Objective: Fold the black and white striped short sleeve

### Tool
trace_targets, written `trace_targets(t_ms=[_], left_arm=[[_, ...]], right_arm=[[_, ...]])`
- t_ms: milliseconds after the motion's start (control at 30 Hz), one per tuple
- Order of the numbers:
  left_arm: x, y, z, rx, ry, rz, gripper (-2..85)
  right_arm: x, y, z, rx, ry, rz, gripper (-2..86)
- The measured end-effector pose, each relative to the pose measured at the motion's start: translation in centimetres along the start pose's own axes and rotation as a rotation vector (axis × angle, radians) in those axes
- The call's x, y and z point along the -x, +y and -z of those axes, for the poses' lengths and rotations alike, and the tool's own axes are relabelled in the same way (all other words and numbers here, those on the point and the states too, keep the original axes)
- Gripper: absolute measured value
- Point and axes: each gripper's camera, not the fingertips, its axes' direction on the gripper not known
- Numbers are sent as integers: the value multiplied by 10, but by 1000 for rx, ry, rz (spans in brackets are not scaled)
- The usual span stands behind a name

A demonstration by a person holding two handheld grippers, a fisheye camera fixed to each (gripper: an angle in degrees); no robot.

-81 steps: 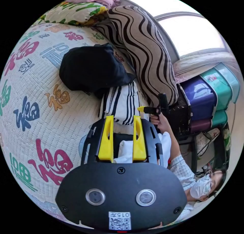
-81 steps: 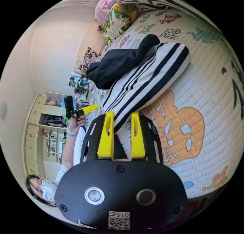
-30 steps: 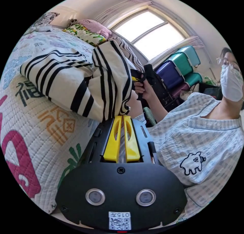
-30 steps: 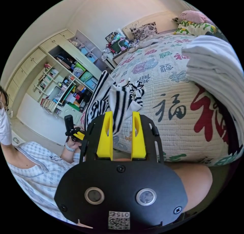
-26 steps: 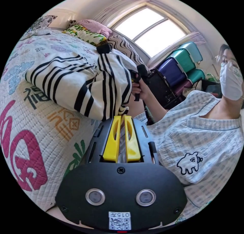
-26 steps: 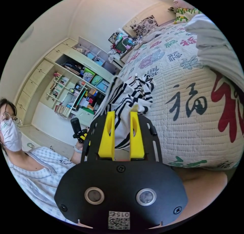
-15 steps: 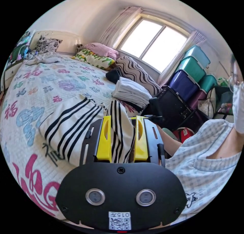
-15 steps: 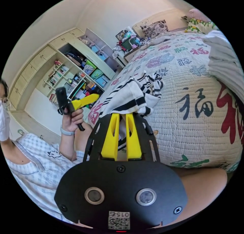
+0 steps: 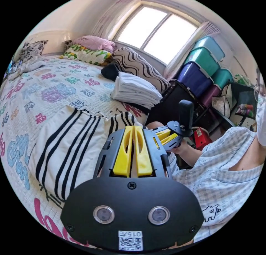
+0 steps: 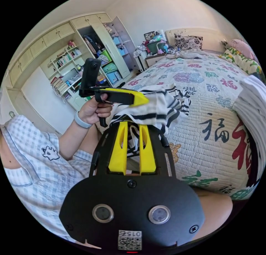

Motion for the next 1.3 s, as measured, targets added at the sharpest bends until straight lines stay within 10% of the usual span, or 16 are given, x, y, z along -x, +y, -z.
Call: trace_targets(t_ms=[200,567,800,1300], left_arm=[[-32,99,185,-402,-337,158,-8],[-92,222,238,-289,-774,486,-3],[-69,147,123,18,-288,292,79],[-131,134,89,16,-414,135,92]], right_arm=[[-20,7,7,-40,177,-86,102],[-16,-8,-9,25,142,-25,117],[8,-5,-79,351,-17,82,111],[60,-115,-74,166,-315,273,11]])
